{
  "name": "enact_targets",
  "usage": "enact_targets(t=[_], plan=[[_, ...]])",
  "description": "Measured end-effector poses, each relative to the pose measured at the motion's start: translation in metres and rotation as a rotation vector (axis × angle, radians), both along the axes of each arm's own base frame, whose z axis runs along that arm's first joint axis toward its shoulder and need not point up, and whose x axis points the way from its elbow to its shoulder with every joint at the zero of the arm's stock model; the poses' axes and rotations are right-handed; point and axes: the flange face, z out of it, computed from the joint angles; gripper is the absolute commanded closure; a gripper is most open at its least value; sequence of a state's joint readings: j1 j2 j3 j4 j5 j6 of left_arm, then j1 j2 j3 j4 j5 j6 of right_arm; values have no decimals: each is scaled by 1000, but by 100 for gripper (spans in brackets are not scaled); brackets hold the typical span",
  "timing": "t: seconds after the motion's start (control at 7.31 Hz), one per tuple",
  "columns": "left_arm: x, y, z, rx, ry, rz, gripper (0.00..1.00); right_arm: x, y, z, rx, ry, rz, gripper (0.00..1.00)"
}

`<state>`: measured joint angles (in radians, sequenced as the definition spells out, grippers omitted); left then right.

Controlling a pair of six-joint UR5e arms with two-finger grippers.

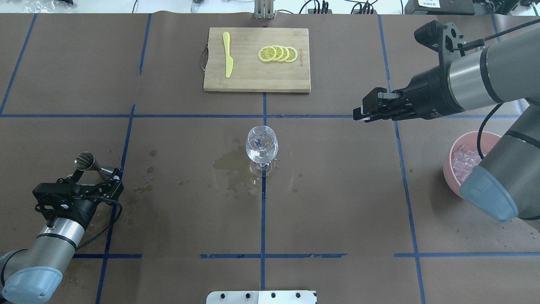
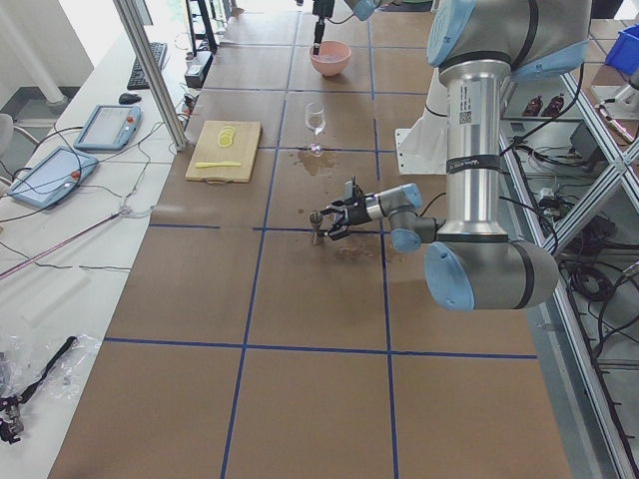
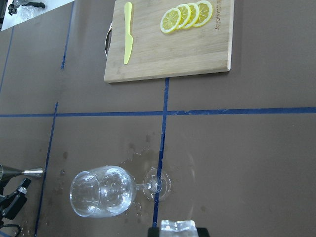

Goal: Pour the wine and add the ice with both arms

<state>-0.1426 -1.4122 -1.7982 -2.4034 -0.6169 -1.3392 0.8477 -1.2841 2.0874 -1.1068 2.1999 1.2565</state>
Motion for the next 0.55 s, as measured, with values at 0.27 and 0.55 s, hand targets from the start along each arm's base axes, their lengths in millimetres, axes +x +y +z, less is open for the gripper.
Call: enact_targets(t=[0.27,0.55], plan=[[-8,13,-23,-110,-17,131,0,-8,-1,-9,-2,-11,-3,100],[-19,30,-73,-242,-31,275,0,-20,-6,-18,4,-16,-6,100]])
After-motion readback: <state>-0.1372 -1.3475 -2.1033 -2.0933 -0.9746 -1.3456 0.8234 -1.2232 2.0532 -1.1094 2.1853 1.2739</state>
